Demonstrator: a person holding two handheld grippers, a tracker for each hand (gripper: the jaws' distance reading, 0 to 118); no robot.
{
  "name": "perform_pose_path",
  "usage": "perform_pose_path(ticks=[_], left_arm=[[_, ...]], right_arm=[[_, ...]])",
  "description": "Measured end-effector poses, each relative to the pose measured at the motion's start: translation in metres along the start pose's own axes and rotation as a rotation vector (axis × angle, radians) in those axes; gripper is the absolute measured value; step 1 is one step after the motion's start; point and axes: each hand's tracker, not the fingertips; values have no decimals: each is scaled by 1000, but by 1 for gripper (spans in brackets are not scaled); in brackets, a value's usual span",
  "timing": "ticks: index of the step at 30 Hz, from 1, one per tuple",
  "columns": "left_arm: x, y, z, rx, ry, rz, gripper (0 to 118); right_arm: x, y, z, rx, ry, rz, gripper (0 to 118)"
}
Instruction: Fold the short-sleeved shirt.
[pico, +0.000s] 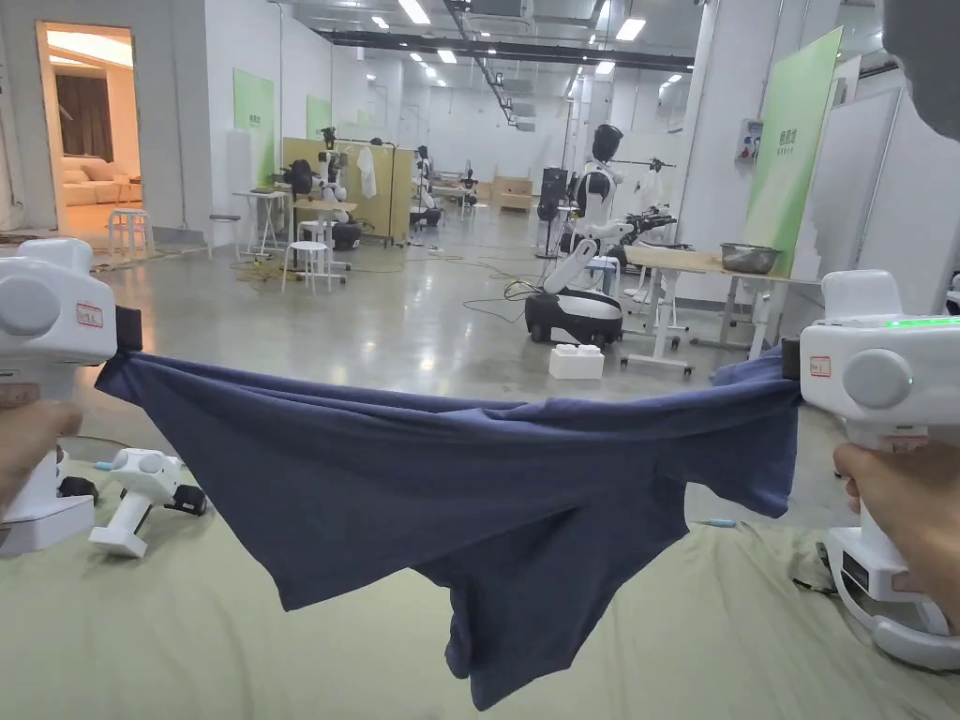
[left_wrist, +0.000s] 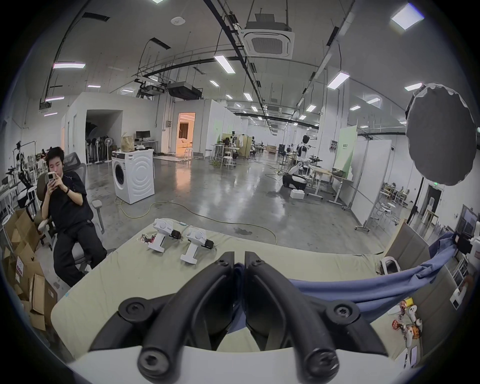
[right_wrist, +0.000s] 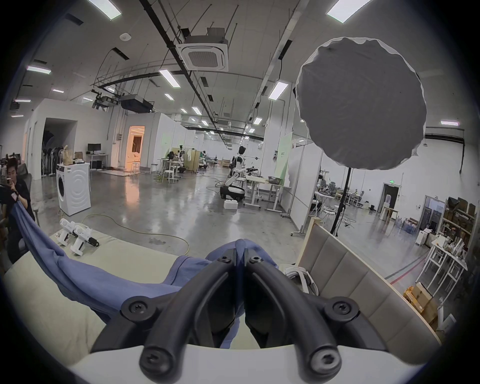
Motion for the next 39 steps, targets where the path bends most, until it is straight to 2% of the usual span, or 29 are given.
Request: perform_pose_path(ticks=[5,12,22,29,32,39], left_arm=[[17,-37,22,-19,-13,2,10],[9,-125,39,-75,-46,-6,10],[-35,-261,100,-217,-90,-3,10],[-61,-352,142,-356,-70,55,10],[-67,-382,153,-436,-48,18,10],[-74,-424,165,-544,-15,-10,11]], right_arm=[[6,-27,2,-25,4,-27,6],[4,-103,27,-70,19,8,6],[9,-237,112,-183,43,11,6],[4,-320,173,-320,36,68,6],[0,-352,191,-381,34,107,6],[-6,-405,206,-512,38,75,6]])
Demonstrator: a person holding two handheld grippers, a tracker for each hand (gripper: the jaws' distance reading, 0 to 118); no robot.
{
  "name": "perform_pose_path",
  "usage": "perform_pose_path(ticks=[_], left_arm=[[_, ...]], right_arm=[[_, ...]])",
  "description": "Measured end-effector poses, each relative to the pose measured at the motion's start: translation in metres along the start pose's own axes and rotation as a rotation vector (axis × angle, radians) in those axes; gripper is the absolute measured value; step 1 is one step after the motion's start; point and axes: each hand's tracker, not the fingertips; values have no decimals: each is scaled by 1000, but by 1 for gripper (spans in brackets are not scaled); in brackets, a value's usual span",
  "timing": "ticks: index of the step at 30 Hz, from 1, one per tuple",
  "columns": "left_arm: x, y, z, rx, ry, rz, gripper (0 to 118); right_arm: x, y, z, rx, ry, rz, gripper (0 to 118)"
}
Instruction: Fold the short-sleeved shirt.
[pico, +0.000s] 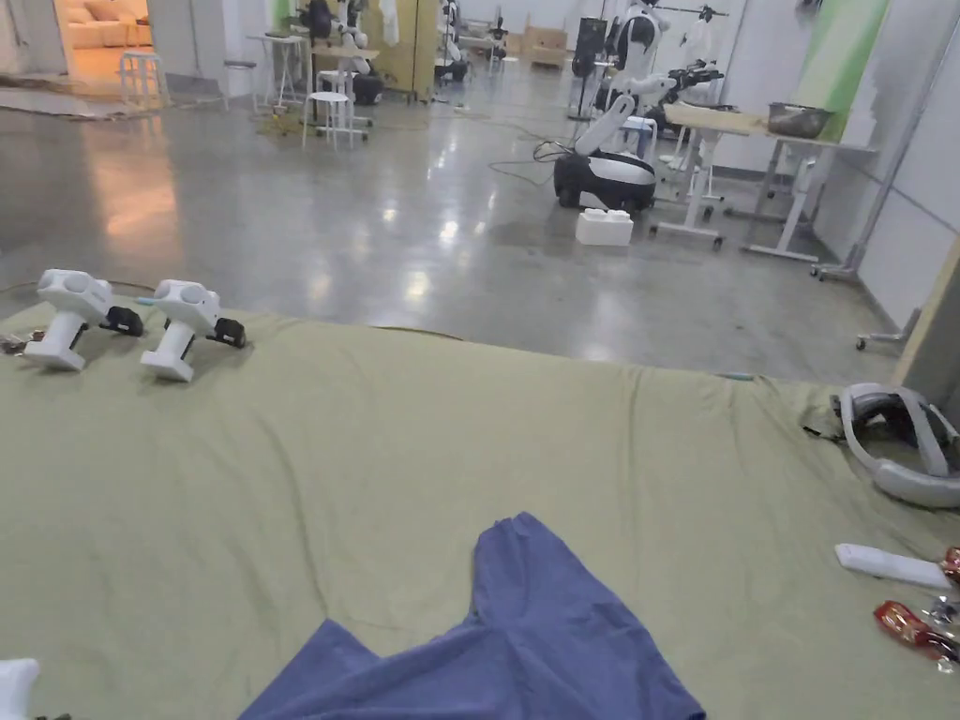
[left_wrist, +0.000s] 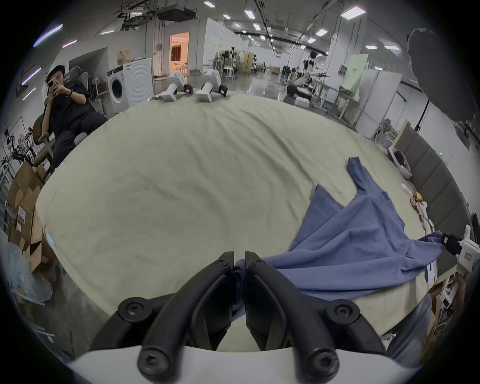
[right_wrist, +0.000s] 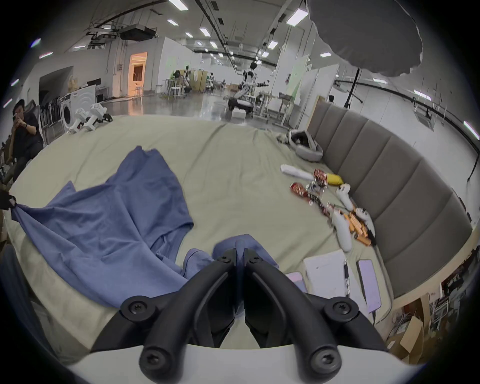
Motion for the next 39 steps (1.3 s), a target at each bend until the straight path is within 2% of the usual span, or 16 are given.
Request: perform_pose_path(ticks=[4,6,7,8,10,13,19,22,26,27,28,29,32,34,36,39], left_arm=[[7,-5,8,-6,38,-37,23],[-2,-7,-2,21,99,-92,47],[-4,-5,-1,29,118,-104,55],[-7,-4,0,34,99,-88,58],[-6,1,5,61,76,-72,65],[1,11,7,104,64,-54,65],[55,37,19,241,10,-68,65],[89,47,26,385,0,-98,65],[126,58,36,517,-21,-114,60],[135,61,38,546,-17,-128,56],[144,63,40,569,-7,-142,44],[151,65,41,592,5,-154,26],[164,69,48,620,30,-162,20],[165,71,49,645,-14,-160,13],[170,69,49,664,11,-186,3],[172,67,51,697,28,-205,2]], right_arm=[[-5,-10,0,-7,-7,-8,11],[-6,-8,4,8,-11,-17,30],[-7,-6,7,23,-13,-29,36],[-7,-4,9,38,-8,-42,38],[-9,5,16,80,14,-70,54],[-18,21,25,151,38,-85,56],[-54,56,41,331,100,-116,56],[-80,73,47,442,91,-140,56],[-109,88,50,543,57,-152,55],[-114,91,50,552,65,-153,54],[-118,95,51,558,72,-153,51],[-122,99,50,567,77,-154,45],[-129,104,53,592,79,-167,19],[-130,106,55,608,71,-183,13],[-130,106,57,629,80,-194,8],[-132,107,57,642,74,-182,5]])
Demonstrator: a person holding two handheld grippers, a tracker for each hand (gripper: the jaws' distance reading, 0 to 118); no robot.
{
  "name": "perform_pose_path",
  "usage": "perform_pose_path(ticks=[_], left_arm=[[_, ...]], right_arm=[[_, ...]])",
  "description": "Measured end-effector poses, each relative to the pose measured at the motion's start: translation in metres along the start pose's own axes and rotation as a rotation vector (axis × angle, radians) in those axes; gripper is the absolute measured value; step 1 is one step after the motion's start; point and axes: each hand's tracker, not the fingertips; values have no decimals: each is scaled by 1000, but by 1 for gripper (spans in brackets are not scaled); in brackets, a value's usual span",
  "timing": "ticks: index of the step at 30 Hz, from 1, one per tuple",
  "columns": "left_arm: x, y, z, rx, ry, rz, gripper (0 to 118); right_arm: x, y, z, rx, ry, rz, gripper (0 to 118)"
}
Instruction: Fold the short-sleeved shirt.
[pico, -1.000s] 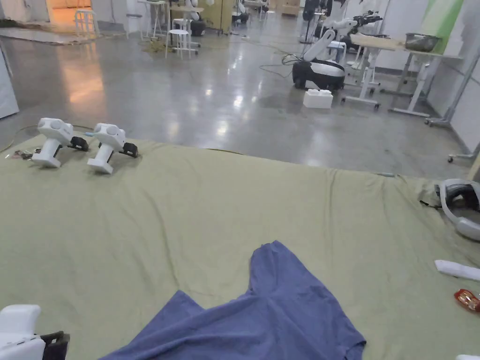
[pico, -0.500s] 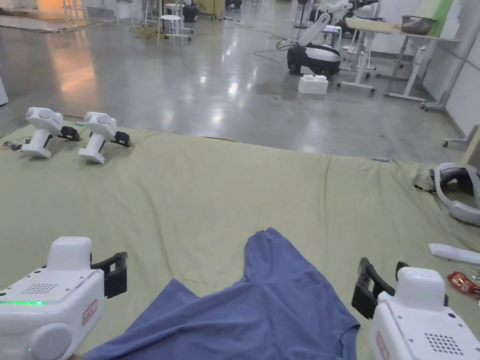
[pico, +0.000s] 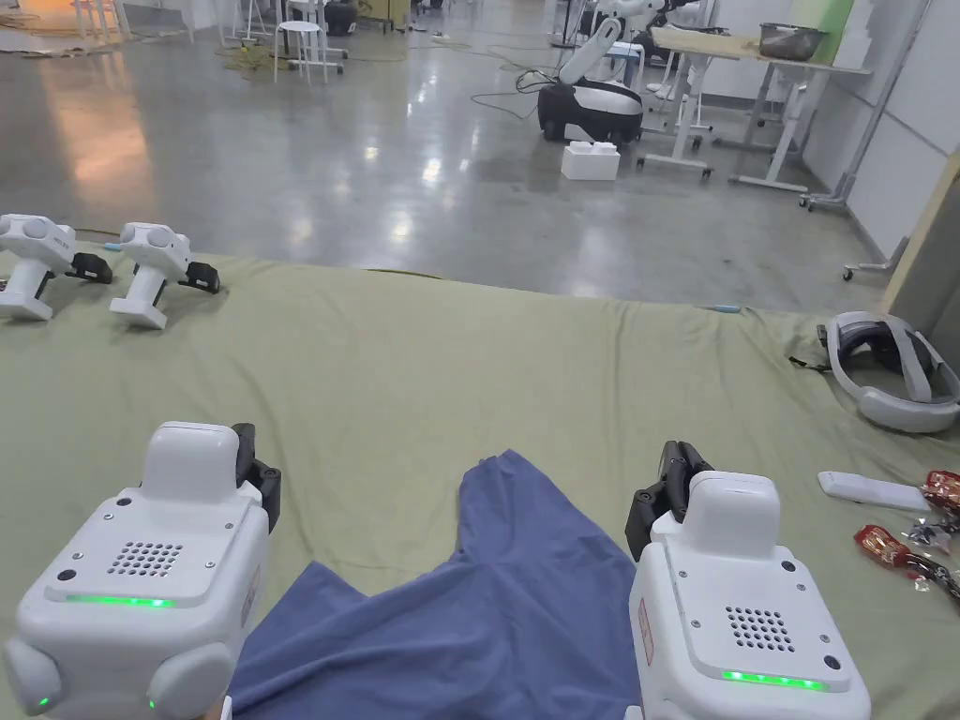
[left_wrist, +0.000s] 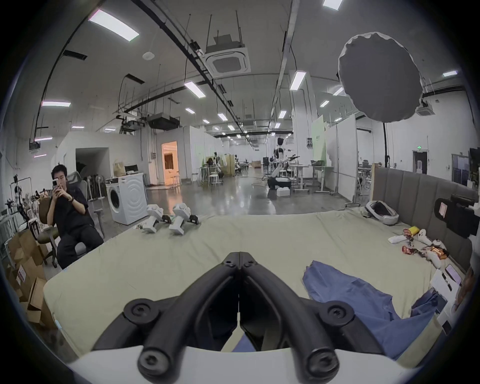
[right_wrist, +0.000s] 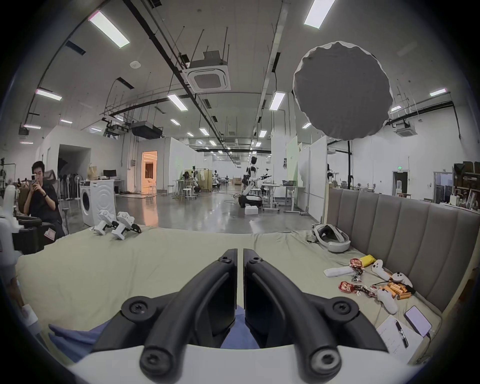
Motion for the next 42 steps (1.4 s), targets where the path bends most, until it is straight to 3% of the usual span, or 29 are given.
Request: perform_pose_path(ticks=[6,9,15,23,25,26,28,31,36,42], left_arm=[[-14,0,-1,-8,-17,11,2],[-41,-6,-5,-140,-112,58,2],[-106,-40,-3,-371,-29,27,2],[-170,-107,-17,-745,37,253,4],[-181,-123,-20,-815,54,331,18],[-186,-130,-23,-845,61,366,44],[-191,-141,-26,-901,63,447,64],[-193,-153,-27,-923,48,497,66],[-180,-168,-29,-1032,102,414,66],[-166,-182,-29,-1035,134,371,66]], right_arm=[[0,-2,-3,-16,24,0,5],[-1,-4,-6,-38,36,0,5],[-2,-19,-11,-82,51,-11,5],[-11,-41,-20,-162,87,-6,5],[-12,-45,-23,-179,93,-2,5],[-13,-47,-23,-186,96,-1,5],[-13,-50,-25,-201,99,1,5],[-13,-56,-26,-220,102,3,5],[-10,-61,-28,-250,102,2,5],[-5,-68,-28,-269,96,-3,5]])
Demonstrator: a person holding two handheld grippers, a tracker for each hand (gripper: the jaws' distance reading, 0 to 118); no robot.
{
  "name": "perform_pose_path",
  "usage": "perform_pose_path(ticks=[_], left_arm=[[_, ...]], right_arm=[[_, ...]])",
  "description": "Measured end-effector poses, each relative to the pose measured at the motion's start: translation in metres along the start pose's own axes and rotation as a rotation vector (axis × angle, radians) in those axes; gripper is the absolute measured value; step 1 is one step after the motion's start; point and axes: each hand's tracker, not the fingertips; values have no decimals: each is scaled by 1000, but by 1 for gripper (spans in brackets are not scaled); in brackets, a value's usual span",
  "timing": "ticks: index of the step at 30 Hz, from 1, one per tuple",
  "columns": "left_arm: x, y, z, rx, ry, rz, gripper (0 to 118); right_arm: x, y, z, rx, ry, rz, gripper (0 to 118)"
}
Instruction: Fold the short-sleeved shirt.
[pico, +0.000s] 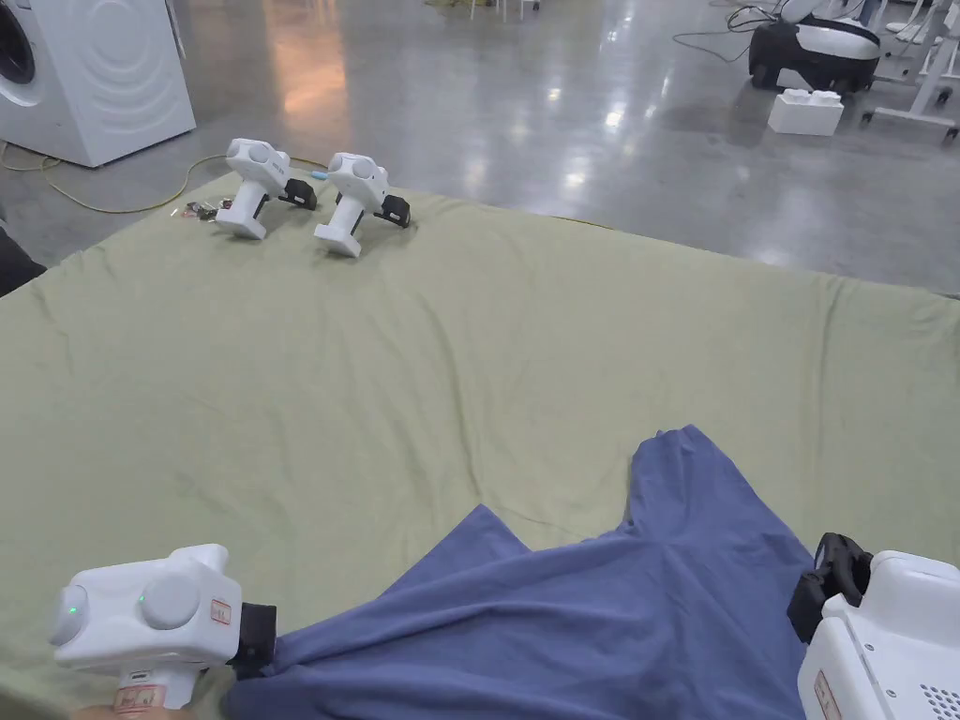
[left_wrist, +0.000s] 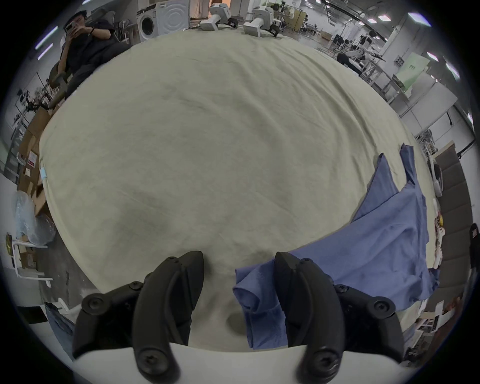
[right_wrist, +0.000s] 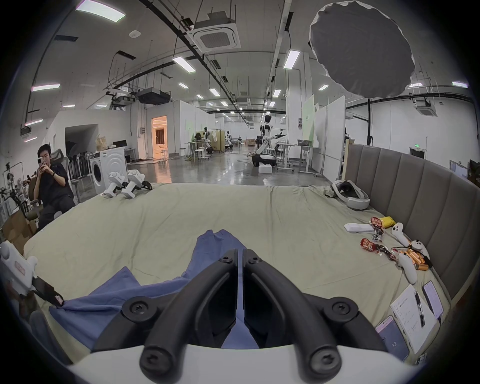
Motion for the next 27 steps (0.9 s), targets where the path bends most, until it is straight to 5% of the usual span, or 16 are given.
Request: perform_pose_path(ticks=[3,5,8,27], left_arm=[[13,-4,1,35,57,-77,56],[20,-7,1,49,44,-88,32],[29,-12,-2,52,23,-100,13],[11,27,49,248,-105,-90,10]], right_arm=[[2,-2,0,-6,-4,-3,5],[2,-5,0,-12,-5,-8,5],[3,-8,-1,-22,-6,-13,5],[29,23,-76,-197,44,54,5]])
